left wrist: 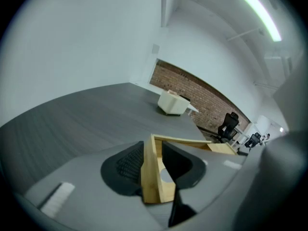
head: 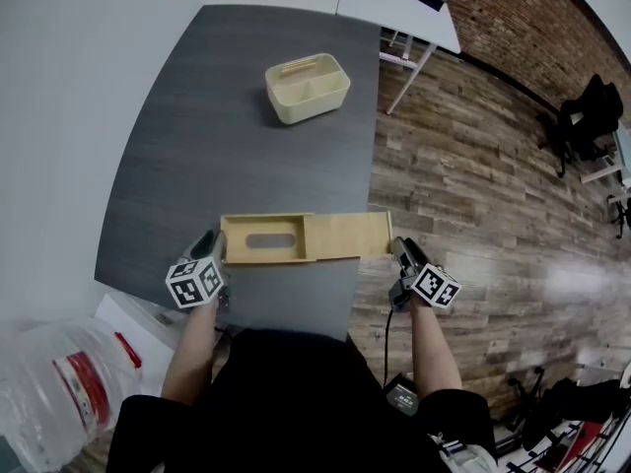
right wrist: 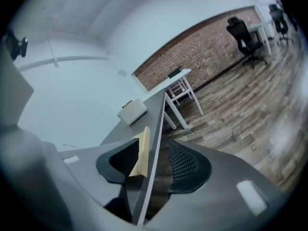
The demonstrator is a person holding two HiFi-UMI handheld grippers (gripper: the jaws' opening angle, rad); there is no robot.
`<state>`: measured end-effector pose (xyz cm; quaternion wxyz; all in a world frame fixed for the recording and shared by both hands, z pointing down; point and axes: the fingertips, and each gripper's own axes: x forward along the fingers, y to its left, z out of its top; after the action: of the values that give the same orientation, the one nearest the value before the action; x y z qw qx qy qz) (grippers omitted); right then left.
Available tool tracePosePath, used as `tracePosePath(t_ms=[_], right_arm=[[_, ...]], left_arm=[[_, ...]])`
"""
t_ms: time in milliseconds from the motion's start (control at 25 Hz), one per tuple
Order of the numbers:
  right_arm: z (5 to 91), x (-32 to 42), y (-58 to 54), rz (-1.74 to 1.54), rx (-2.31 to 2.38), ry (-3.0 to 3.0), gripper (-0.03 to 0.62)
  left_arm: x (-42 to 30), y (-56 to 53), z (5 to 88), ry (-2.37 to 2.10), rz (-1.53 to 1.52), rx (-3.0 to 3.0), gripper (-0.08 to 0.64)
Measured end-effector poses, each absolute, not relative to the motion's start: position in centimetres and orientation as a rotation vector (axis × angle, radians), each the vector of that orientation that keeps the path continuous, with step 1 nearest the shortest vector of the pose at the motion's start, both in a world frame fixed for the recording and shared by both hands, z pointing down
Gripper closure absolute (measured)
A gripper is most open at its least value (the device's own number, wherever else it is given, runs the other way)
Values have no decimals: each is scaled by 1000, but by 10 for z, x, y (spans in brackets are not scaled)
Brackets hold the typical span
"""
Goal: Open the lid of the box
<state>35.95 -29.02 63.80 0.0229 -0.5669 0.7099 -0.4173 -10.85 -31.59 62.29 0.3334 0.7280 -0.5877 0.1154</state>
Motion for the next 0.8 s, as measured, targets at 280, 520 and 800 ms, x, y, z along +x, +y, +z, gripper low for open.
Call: tracePosePath(t_ms=[280,520,800], right_arm=[[579,339,-265,-840,-2074,2261,467],[556,270,-220,-675,-2001,2411,526],[553,259,-190,-609,-1878,2568,539]], left_arm=[[-91,-310,559,-1565,108,2202,513],[-65,-286,541,-1452,18,2353,560],[-65,-262,531,-1508,-15,2384,560]])
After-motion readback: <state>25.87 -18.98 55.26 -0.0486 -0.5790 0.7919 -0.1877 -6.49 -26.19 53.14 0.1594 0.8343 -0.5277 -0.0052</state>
